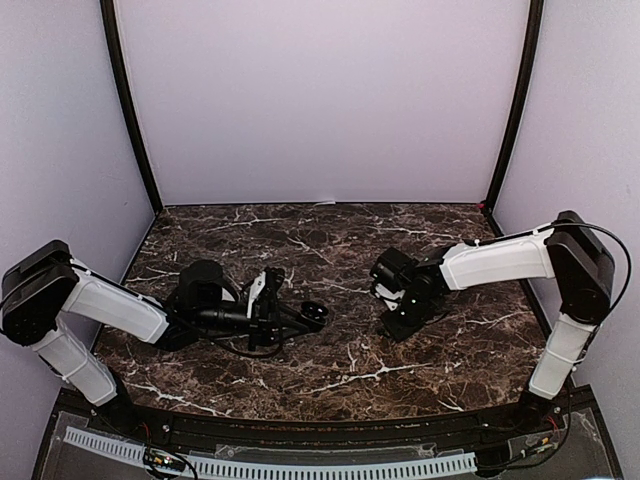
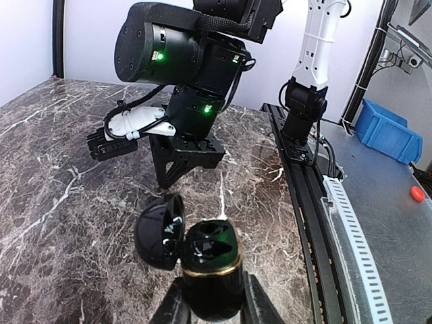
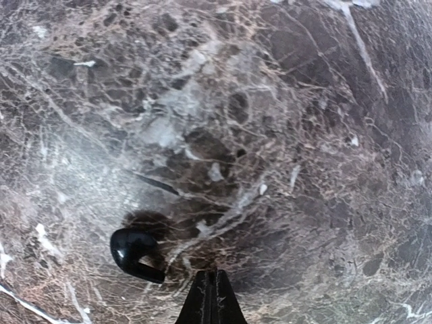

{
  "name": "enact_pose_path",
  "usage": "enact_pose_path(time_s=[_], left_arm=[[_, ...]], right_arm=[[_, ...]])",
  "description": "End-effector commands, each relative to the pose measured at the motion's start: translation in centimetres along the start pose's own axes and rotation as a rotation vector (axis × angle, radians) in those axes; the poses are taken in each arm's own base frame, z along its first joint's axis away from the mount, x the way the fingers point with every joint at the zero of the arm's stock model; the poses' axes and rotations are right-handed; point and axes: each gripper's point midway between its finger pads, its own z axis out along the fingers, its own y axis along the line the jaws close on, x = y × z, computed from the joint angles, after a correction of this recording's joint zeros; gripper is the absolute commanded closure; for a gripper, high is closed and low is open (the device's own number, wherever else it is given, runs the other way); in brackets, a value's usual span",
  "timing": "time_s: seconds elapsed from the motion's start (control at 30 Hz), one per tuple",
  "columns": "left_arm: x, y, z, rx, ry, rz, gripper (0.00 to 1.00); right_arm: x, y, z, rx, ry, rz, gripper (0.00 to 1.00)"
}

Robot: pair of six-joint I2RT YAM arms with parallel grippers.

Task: Insert the wireless bluetooth earbuds into the charging case
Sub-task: Adjust the right earbud at the center of the board.

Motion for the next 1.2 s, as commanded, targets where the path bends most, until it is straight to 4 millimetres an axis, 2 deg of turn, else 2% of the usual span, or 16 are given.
enact_pose_path(time_s=[0.0, 0.33, 0.6, 0.83, 0.97, 1.17], left_arm=[[-0.3, -0.5, -0.2, 0.01, -0.008, 0.021, 0.9], [-0.4, -0.6, -0.2, 0.017, -0.006, 0.021, 0.9], [-0.4, -0.7, -0.2, 0.021, -0.008, 0.022, 0.9], [-0.5, -0.8, -0.3, 0.021, -0.01, 0.024, 0.9], [-0.6, -0.8, -0.4, 0.021, -0.01, 0.026, 0.9], [-0.5, -0.7, -0.4, 0.015, -0.01, 0.027, 0.9]], right_arm=[[-0.4, 2.0, 0.1, -0.105, -0.022, -0.015, 1.0], [-1.5, 6.8, -1.4, -0.334, -0.067, -0.007, 1.0], [-2.7, 9.0, -2.6, -0.418, -0.109, -0.029, 0.99], [-3.6, 8.6, -5.8, -0.421, -0.237, -0.173, 0.87], [-3.3, 6.9, -6.2, -0.385, -0.295, -0.228, 0.68], [-3.7, 3.1, -5.5, -0.375, -0.319, -0.14, 0.61]])
